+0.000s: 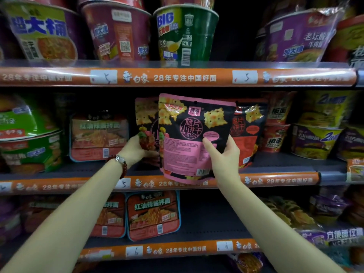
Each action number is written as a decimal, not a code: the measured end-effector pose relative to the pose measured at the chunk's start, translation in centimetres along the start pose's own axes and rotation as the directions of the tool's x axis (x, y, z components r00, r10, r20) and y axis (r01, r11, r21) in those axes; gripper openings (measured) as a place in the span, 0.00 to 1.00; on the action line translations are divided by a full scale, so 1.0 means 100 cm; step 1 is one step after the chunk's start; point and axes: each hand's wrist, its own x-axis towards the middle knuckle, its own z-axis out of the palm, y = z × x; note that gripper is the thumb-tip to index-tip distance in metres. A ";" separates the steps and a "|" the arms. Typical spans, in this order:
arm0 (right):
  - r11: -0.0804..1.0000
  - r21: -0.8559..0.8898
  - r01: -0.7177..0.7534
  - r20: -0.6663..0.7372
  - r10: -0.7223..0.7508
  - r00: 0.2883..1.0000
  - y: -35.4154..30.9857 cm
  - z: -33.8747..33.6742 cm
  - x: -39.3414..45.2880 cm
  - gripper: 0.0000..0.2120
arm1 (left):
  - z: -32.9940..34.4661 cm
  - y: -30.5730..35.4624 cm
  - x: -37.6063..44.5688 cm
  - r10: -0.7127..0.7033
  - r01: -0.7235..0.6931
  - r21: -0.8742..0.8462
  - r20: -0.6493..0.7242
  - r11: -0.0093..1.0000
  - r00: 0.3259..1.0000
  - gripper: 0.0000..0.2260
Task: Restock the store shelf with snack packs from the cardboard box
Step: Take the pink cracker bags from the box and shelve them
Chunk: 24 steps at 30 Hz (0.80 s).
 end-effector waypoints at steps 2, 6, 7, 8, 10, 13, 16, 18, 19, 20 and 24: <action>1.000 0.002 0.004 0.009 -0.004 1.000 0.001 0.000 0.000 0.14 | 0.000 -0.007 0.005 -0.031 0.031 -0.049 0.018 0.998 0.999 0.27; 1.000 0.008 -0.016 0.057 0.015 0.998 0.003 -0.002 0.002 0.18 | -0.004 -0.017 0.009 -0.045 0.049 -0.089 0.049 0.995 0.998 0.35; 1.000 0.017 -0.024 0.083 0.023 0.996 0.003 -0.003 0.002 0.18 | -0.003 -0.015 0.006 -0.054 0.057 -0.077 0.040 0.995 0.998 0.34; 0.999 0.021 -0.030 0.110 0.027 0.994 0.003 -0.004 0.001 0.19 | -0.002 -0.014 0.004 -0.065 0.066 -0.054 0.028 0.996 0.998 0.32; 0.999 0.021 -0.039 0.154 0.035 0.987 0.004 -0.006 0.000 0.19 | -0.002 -0.017 0.000 -0.083 0.083 0.011 0.020 0.996 0.996 0.27; 0.999 0.031 -0.040 0.172 0.034 0.985 0.003 -0.005 -0.002 0.18 | -0.010 -0.018 -0.007 -0.077 0.073 0.131 0.025 0.989 0.997 0.23; 0.999 0.031 -0.016 0.201 0.009 0.979 -0.003 0.004 0.001 0.15 | -0.025 -0.022 -0.014 -0.083 0.078 0.227 0.015 0.971 0.996 0.19; 1.000 0.027 -0.001 0.236 -0.005 0.972 -0.007 0.018 0.005 0.15 | -0.038 -0.025 -0.024 -0.079 0.079 0.270 -0.010 0.960 0.997 0.20; 1.000 0.026 0.001 0.252 -0.007 0.968 -0.008 0.026 0.007 0.15 | -0.044 -0.026 -0.029 -0.062 0.063 0.306 -0.012 0.950 0.998 0.20; 1.000 0.026 -0.001 0.264 -0.006 0.965 -0.008 0.034 0.011 0.15 | -0.049 -0.026 -0.036 -0.040 0.041 0.344 -0.009 0.938 0.999 0.19; 0.999 -0.004 -0.043 0.276 0.043 0.960 0.003 0.056 0.026 0.15 | -0.066 -0.026 -0.064 -0.015 -0.012 0.464 0.055 0.886 0.998 0.12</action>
